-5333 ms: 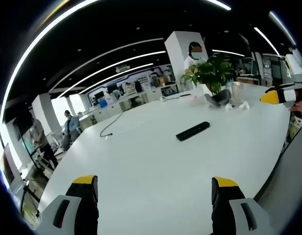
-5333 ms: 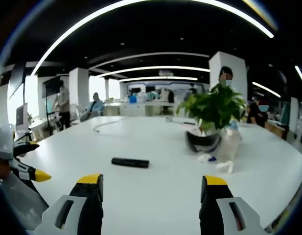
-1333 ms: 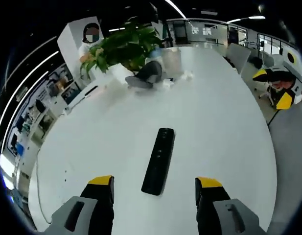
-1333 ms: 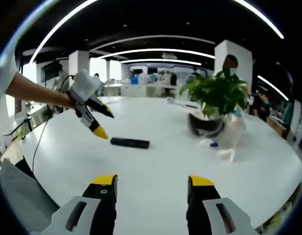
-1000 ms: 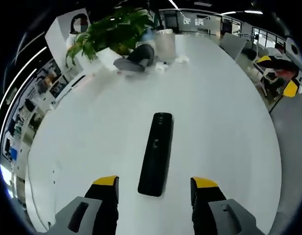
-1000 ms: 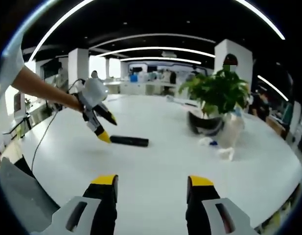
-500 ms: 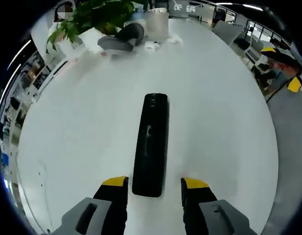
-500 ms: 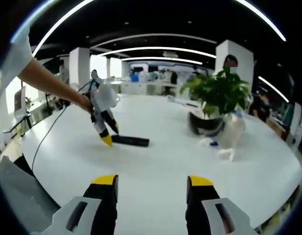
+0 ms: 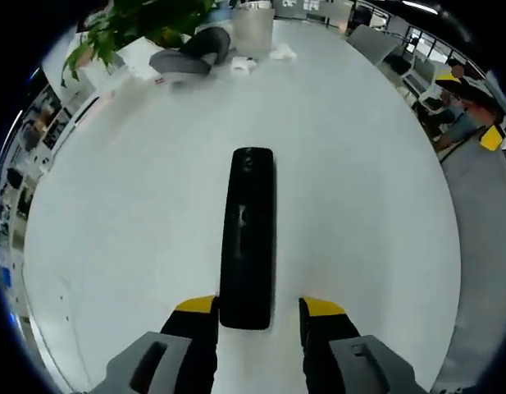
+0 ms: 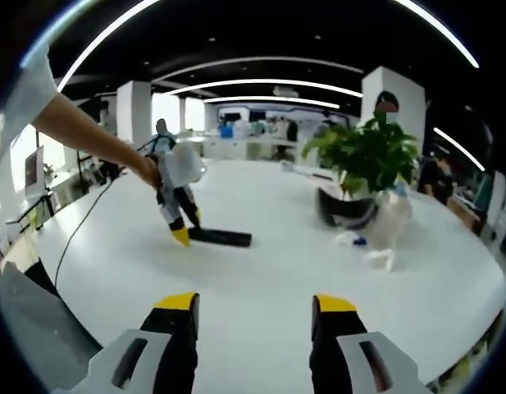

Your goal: Press the specified remote control buttons in sequence, fully releasing each button before pressing the next.

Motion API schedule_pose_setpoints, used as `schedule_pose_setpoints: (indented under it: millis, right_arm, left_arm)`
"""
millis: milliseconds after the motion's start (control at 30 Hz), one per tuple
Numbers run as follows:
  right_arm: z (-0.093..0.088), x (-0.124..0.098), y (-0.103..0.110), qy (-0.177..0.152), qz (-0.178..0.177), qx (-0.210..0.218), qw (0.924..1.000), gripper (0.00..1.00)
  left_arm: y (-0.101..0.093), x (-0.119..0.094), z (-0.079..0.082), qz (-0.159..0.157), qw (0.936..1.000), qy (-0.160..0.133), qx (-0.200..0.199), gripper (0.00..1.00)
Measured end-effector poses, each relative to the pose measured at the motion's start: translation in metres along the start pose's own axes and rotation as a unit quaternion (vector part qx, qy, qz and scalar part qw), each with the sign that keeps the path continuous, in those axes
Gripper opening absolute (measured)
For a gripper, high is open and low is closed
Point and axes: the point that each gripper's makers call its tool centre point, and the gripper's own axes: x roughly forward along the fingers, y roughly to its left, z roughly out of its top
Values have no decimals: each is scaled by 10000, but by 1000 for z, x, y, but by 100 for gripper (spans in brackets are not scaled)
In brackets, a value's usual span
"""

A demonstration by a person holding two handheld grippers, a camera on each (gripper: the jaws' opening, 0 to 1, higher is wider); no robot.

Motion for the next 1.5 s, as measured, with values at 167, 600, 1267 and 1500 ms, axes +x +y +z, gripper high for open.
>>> schedule_pose_setpoints:
  millis: [167,600,1267,1500]
  right_arm:
    - [1,0,-1,-34,-2,20,10000,53]
    - [7,-2,5,-163,117,4,9998,52]
    - [12,-5,7,-292,217,11,9993,50]
    - [13,-6,7,-319,209,8,9993,50]
  left_arm:
    - [7,1,0,28,10000,6,-10,28]
    - [7,2,1,114,9990,417,144,23]
    - [-23,2,-2,255,9983,508,-144,22]
    - [-35,2,-3,285,9977,580,-197,22]
